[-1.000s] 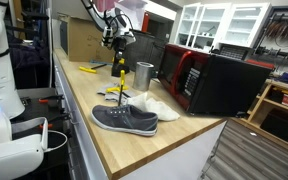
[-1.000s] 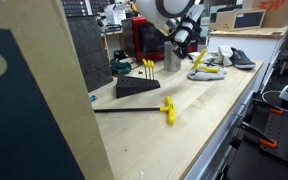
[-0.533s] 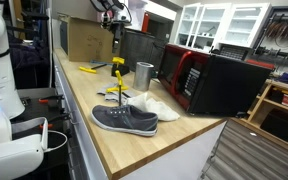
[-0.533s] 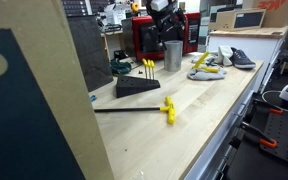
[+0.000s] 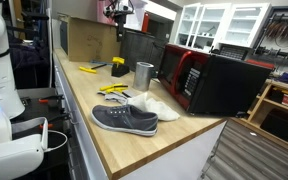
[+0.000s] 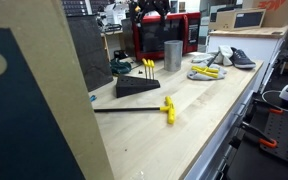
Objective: Put the objects together on the counter
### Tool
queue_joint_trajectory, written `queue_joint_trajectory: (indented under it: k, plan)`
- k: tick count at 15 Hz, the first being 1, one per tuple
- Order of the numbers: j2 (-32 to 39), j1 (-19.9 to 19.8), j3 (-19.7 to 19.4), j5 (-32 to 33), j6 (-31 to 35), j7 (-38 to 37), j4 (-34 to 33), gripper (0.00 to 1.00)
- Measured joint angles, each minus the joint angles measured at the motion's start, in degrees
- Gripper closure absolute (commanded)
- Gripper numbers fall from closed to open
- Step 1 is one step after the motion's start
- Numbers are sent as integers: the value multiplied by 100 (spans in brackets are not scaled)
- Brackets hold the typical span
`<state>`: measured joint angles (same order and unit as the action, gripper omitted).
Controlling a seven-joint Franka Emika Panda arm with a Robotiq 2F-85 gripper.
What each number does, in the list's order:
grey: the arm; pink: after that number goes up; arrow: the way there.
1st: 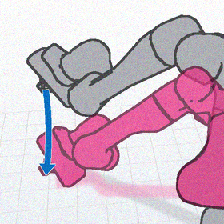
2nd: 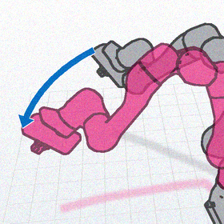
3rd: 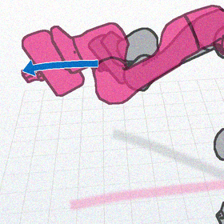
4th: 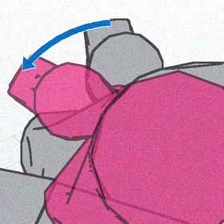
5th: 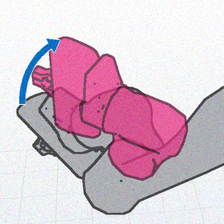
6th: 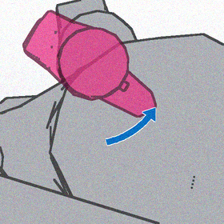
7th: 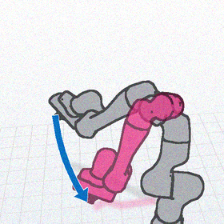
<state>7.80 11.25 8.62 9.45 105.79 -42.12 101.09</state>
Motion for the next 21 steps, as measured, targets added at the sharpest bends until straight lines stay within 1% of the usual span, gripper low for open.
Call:
queue_joint_trajectory:
  k: [5,8,13,21]
  plan:
    - [-32,0,0,-20,454,6,-68,0]
    - [-99,6,1,-203,660,13,-73,0]
    - [-240,55,26,-619,587,134,-131,0]
    - [-247,65,36,-628,502,123,-165,0]
